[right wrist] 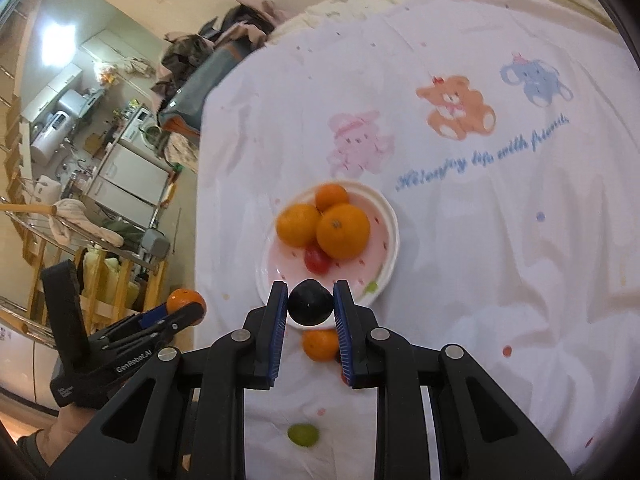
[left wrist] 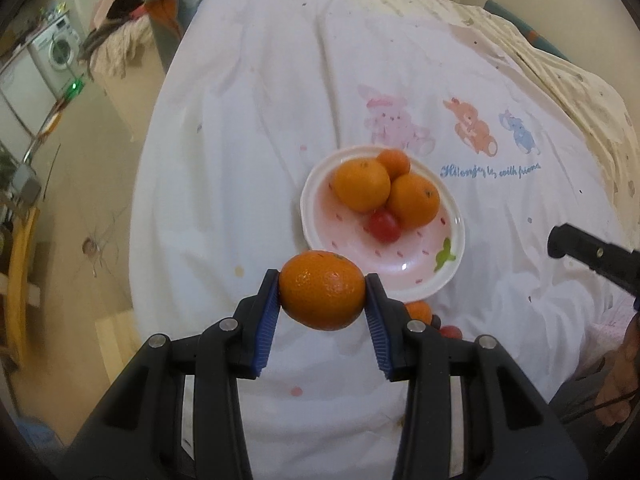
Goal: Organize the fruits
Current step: 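Place the tangerine on the pink plate with the left gripper while the right gripper places the plum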
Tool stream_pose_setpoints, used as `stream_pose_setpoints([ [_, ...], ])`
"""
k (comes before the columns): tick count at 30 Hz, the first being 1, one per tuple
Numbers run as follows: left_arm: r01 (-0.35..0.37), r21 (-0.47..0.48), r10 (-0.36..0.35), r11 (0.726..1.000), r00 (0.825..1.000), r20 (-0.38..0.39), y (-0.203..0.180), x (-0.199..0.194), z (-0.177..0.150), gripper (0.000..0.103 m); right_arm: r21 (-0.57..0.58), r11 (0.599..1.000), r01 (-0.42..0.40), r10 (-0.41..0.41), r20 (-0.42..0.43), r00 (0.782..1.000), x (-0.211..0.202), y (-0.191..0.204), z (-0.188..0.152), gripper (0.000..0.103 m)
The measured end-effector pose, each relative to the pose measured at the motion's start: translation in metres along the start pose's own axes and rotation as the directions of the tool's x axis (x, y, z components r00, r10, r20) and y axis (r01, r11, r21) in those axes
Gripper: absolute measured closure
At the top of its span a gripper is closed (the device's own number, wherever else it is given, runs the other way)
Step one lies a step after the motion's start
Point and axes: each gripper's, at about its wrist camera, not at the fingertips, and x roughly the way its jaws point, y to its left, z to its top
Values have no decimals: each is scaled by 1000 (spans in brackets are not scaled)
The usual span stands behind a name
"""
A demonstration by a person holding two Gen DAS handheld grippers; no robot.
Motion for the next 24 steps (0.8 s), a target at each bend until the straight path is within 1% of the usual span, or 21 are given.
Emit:
stream_pose_setpoints([
  [4,4,12,-4,1000,1000,-1,2,5,14,66,1,1000,-18,18,14,1000,2,1,17,78],
  [9,2,3,-2,1000,1000,-17,1,23,29,66,-19,1000,3,-3,8,1000,18,-2,39,78],
  [17,11,12,-10,1000,997,-79,-9,67,46,66,-28,999,45,-46,-46,998,58,-18,64,78],
  [24,17,14,-15,1000,989,-144,-9,102,44,66,-30,996,86,-89,-101,991,99,-35,75,78],
])
